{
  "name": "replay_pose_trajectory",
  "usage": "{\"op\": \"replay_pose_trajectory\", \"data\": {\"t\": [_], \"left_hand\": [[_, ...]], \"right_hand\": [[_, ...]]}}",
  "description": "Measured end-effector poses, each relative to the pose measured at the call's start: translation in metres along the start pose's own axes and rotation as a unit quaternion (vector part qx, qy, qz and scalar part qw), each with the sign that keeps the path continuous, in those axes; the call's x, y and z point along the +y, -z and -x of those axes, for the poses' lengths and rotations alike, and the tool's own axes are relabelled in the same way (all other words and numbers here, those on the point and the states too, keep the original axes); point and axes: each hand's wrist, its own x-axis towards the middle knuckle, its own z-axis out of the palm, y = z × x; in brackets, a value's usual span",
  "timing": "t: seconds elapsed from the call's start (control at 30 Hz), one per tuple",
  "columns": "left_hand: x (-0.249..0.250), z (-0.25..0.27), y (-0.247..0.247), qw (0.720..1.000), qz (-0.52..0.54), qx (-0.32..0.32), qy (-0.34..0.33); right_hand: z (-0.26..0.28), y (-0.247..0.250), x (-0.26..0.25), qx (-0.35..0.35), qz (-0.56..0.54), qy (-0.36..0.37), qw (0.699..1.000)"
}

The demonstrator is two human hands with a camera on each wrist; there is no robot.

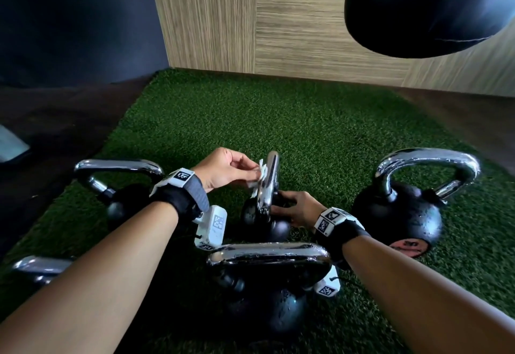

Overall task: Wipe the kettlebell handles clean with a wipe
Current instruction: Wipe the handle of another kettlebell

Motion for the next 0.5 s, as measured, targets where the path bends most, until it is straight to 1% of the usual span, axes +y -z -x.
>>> {"op": "replay_pose_trajectory", "data": {"t": [0.07,0.13,0.2,0.27,0.4,0.5], "left_hand": [[-0.003,0.01,-0.002,0.999,0.021,-0.046,0.006],[-0.008,0.02,-0.004,0.996,-0.007,-0.09,0.001],[-0.011,0.025,-0.003,0.996,-0.034,-0.085,-0.016],[-0.014,0.027,-0.001,0.997,-0.028,-0.063,-0.027],[-0.023,0.035,-0.006,0.995,-0.067,-0.075,-0.021],[-0.029,0.039,-0.01,0.994,-0.083,-0.057,-0.034]], "right_hand": [[0.0,0.0,0.0,0.0,0.021,0.001,1.0],[0.0,0.0,0.0,0.004,0.034,0.003,0.999],[-0.001,0.0,0.001,0.008,0.037,0.0,0.999],[-0.002,-0.001,-0.001,0.011,0.045,-0.006,0.999],[-0.002,0.0,-0.002,0.013,0.077,-0.022,0.997],[0.0,-0.002,-0.004,0.023,0.073,-0.025,0.997]]}}
